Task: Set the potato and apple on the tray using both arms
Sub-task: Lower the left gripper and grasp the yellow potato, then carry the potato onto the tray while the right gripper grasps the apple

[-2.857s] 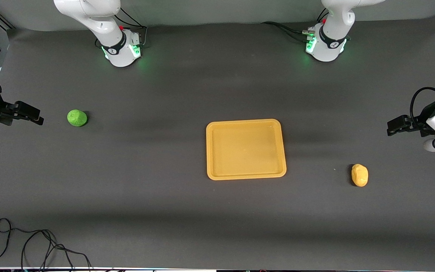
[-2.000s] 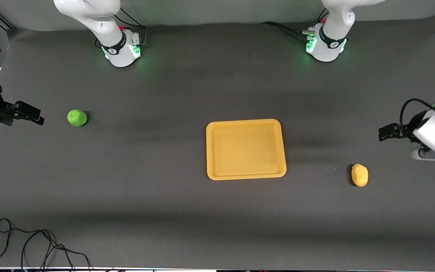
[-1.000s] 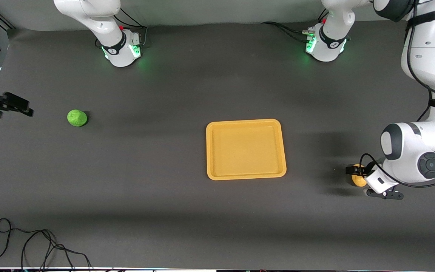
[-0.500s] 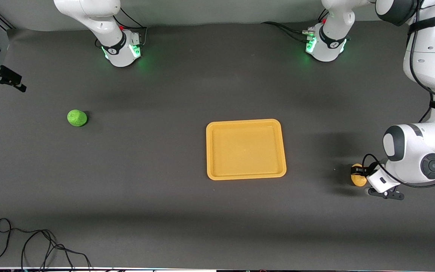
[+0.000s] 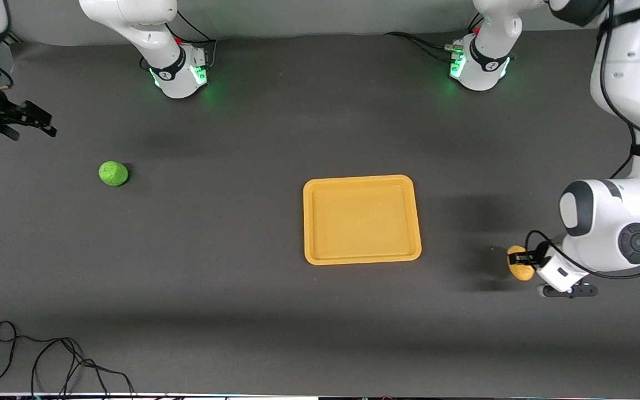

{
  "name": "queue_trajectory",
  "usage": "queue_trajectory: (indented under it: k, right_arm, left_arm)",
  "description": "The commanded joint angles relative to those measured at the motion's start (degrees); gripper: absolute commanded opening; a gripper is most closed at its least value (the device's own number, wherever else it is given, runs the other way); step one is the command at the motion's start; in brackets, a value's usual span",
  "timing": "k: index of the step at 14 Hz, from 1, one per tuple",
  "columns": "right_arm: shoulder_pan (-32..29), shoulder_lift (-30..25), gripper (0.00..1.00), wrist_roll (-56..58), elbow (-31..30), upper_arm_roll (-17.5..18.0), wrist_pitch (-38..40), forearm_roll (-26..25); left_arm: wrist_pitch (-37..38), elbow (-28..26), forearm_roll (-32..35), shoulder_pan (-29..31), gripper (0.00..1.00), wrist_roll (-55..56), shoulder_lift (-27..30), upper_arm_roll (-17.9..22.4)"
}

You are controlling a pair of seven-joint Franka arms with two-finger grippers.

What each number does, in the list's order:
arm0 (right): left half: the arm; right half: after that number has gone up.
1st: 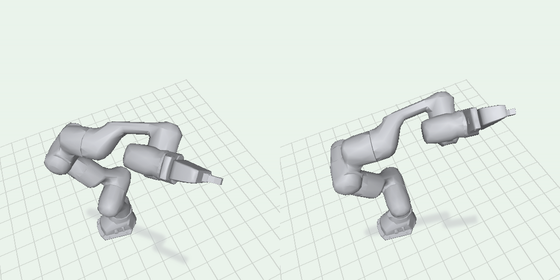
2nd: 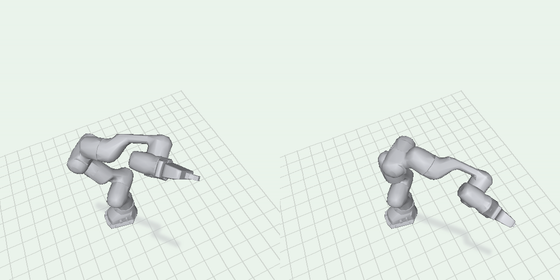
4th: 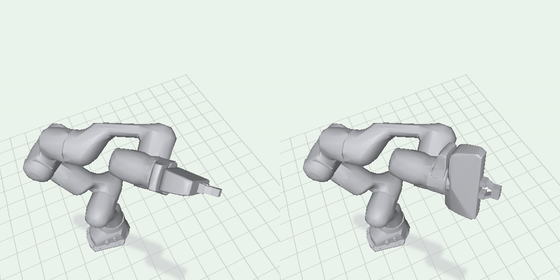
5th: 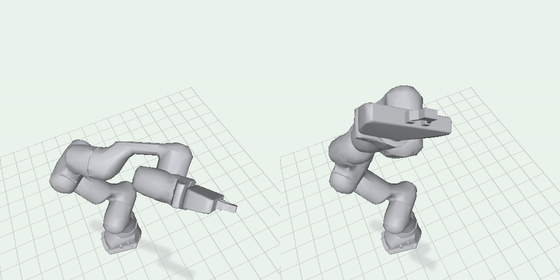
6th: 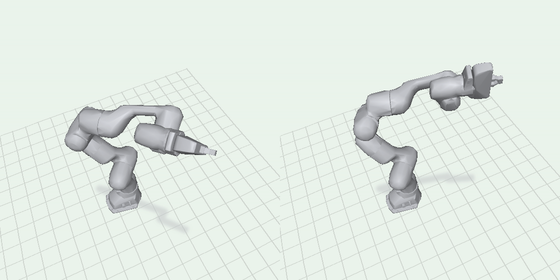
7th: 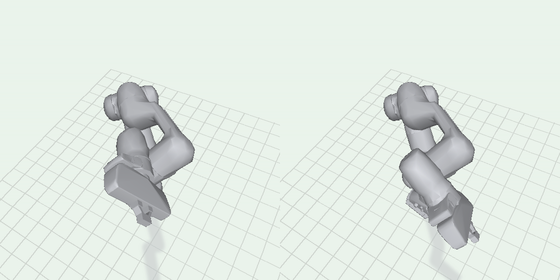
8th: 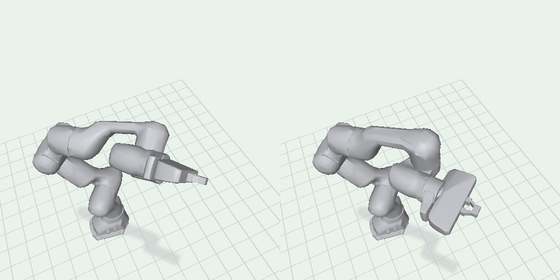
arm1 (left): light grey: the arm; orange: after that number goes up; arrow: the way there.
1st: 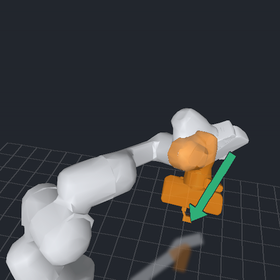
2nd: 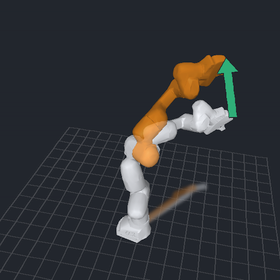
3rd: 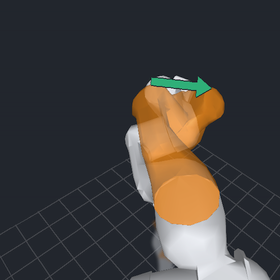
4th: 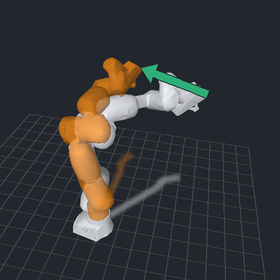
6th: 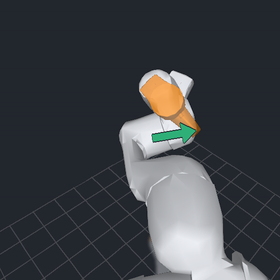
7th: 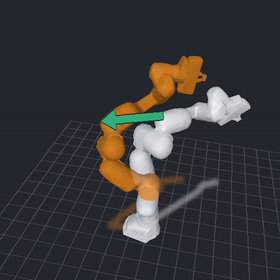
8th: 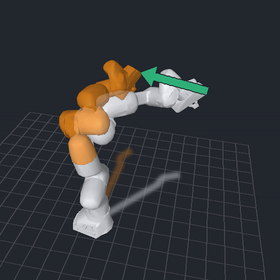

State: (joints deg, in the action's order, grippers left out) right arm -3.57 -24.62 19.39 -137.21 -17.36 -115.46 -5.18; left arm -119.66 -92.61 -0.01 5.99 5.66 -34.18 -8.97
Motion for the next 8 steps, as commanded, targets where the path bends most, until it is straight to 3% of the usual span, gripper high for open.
queue_trajectory:
  k: [1, 2, 4, 8]
  right_arm:
    - [0.58, 1.31, 1.0, 0.65, -6.3, -1.79, -8.35, -1.06]
    - [0.58, 3.59, 1.0, 0.56, -6.93, -1.88, -10.9, -0.71]
    - [0.67, 8.24, 1.0, 0.47, -7.98, -2.84, -16.0, -0.35]
    - [0.67, 16.68, 1.0, 0.56, -12.2, -3.11, -28.74, 0.44]
  left_arm:
    - [7.32, -2.3, -0.69, -1.94, 0.06, 9.09, 5.96, -4.63]
    - [7.85, -3.96, -0.61, -2.99, 0.07, 13.37, 5.88, -7.09]
    - [4.02, -8.71, 0.62, -9.38, 0.07, 20.25, 5.09, -7.82]
    - [-3.9, -9.25, -0.17, -15.2, 0.07, 25.62, 2.02, -8.09]
